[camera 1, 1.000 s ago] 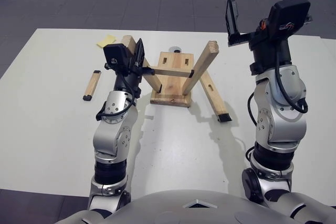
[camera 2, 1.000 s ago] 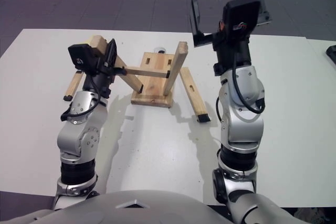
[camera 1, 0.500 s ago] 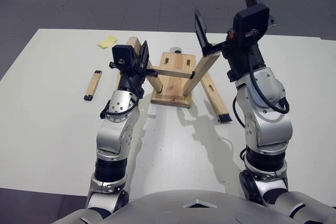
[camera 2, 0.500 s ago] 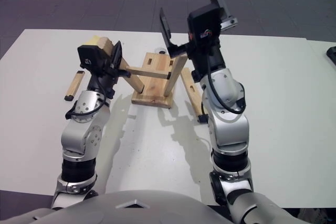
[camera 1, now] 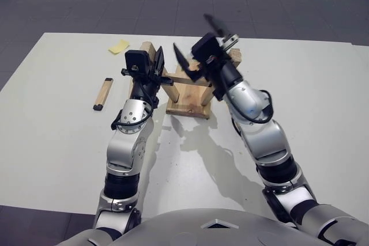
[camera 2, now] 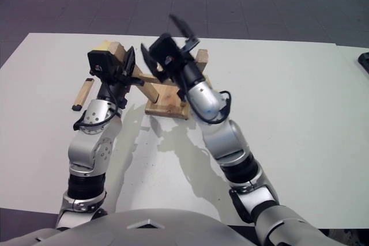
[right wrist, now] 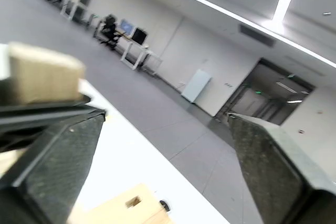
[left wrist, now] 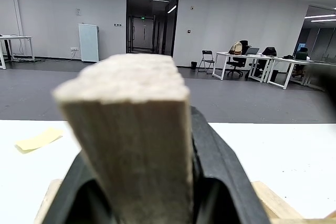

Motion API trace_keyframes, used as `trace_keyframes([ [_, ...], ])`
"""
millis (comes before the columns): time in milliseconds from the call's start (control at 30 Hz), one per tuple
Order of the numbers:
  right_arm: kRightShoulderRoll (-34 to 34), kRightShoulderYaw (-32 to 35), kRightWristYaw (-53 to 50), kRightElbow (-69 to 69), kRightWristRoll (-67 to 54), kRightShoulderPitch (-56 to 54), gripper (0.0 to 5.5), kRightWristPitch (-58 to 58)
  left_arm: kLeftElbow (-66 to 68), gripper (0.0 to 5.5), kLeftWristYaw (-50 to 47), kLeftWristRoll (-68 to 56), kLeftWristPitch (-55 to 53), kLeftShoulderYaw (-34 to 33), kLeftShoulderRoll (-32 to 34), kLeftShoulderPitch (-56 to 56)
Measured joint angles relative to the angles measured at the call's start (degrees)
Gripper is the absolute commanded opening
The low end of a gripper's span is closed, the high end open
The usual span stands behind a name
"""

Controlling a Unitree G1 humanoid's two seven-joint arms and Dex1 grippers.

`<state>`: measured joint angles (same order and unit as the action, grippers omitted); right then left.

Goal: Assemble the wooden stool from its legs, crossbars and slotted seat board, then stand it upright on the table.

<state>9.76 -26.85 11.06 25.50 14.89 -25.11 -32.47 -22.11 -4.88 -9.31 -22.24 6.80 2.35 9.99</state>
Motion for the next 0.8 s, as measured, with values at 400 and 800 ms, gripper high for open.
trace_keyframes([
  [400, 0.6, -2.3, 1.7, -2.4, 5.7, 0.4, 1.62, -0.3, 0.2, 1.08, 0.6, 0.0, 0.0, -0.9, -1.4, -0.1],
  [800, 1.8, -6.3, 5.1, -10.0, 8.8, 0.8, 0.00, 1.4, 0.5, 1.07, 0.7, -0.1, -0.2, -1.3, -1.9, 0.3],
])
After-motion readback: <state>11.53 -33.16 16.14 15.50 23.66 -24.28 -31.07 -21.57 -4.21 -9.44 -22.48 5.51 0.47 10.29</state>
